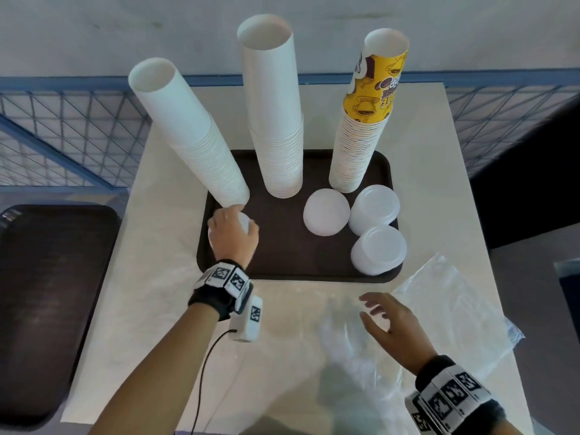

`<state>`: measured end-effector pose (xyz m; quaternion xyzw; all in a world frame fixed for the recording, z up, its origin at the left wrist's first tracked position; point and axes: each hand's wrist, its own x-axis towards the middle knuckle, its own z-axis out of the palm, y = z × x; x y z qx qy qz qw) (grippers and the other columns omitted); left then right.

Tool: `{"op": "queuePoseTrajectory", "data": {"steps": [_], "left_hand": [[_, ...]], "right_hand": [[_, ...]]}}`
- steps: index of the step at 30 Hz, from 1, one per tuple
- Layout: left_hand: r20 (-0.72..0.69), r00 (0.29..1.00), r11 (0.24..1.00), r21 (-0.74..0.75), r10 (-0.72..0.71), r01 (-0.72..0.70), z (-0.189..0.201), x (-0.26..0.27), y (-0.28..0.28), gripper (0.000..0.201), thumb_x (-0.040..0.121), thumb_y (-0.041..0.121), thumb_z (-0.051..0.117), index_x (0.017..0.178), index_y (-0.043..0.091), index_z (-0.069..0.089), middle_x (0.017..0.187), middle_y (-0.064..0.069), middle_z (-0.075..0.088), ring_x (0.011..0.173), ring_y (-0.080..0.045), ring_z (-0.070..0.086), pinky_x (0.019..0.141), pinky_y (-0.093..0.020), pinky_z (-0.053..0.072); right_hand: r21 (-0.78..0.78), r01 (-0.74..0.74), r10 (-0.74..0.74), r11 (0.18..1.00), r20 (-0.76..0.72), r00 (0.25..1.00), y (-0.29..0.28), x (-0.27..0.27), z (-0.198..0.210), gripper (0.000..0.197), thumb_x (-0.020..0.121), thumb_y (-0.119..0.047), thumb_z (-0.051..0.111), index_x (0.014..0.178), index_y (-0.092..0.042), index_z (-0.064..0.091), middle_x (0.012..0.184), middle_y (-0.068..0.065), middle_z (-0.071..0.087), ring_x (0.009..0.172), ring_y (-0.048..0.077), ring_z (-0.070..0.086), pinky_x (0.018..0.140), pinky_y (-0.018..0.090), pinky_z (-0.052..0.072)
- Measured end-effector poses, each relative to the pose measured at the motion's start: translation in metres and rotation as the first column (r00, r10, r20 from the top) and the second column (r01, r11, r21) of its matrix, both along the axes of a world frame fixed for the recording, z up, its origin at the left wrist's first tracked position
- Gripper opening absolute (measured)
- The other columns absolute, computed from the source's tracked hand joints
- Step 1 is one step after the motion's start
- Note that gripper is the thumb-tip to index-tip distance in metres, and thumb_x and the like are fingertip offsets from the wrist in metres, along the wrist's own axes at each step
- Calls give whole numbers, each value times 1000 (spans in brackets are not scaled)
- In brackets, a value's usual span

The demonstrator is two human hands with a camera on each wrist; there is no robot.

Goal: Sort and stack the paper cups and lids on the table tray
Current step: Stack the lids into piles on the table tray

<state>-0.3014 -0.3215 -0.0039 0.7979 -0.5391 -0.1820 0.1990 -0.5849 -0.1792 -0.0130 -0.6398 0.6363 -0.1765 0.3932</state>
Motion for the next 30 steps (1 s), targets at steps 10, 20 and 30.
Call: {"op": "queuePoseTrajectory", "data": {"steps": [10,20,30], "left_hand": [[-275,955,958,286,110,-28,-12,56,2,53,91,22,51,140,9,33,138,-17,44,126,-34,40,104,-38,31],[-373,927,911,369,-37,184,-13,29,8,45,88,27,59,127,10,47,119,-10,57,110,-29,53,91,-36,45],[-383,916,888,370,-123,274,-14,-27,9,47,86,34,60,124,10,49,118,-11,59,110,-30,55,93,-45,47]], "right_hand": [[105,-77,61,992,145,988,-85,119,8,31,89,-30,57,117,-17,56,97,-1,60,85,15,61,84,31,51],[248,-43,39,968,22,999,-110,150,1,55,92,-35,52,138,-12,34,130,10,54,112,26,56,95,34,42],[200,193,-165,961,-149,975,-98,123,8,53,91,-32,53,136,-8,36,129,10,53,117,26,50,94,32,39]]}}
